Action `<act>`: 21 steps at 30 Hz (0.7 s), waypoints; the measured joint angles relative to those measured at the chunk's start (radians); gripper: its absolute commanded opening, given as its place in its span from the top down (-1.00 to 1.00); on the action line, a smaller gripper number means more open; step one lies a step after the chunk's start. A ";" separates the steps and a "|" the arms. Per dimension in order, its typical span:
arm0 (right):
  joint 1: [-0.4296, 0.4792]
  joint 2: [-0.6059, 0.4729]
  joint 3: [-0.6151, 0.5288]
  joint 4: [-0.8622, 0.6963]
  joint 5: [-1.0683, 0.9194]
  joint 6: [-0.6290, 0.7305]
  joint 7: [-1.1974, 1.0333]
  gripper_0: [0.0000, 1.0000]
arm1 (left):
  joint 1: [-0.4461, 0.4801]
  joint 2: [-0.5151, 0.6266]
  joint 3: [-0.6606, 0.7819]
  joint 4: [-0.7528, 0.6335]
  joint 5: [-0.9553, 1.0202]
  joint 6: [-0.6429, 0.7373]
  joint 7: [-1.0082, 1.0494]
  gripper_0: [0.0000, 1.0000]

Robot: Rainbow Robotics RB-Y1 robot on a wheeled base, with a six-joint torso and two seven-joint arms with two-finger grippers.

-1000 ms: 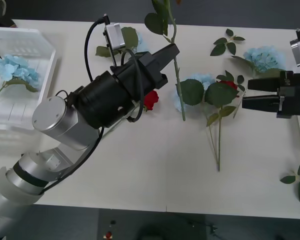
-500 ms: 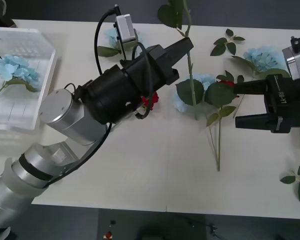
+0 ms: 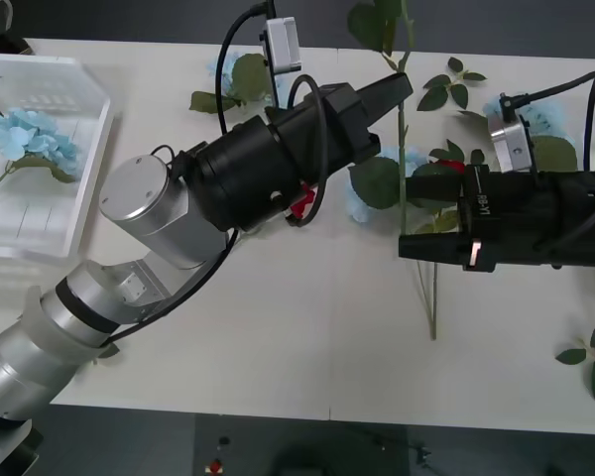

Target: Put the red flowers into the right box and the blue flowers into the left box

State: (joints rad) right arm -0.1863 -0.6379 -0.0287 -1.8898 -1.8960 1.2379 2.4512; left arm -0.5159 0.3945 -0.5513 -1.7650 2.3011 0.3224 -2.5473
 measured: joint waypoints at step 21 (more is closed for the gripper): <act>0.000 0.062 0.070 0.031 0.000 -0.149 0.000 -1.00 | 0.000 0.000 -0.032 0.016 0.000 0.000 0.000 1.00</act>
State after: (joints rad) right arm -0.1863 -0.5758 0.0417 -1.8592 -1.8960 1.0894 2.4511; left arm -0.5159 0.3945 -0.5833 -1.7492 2.3012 0.3225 -2.5472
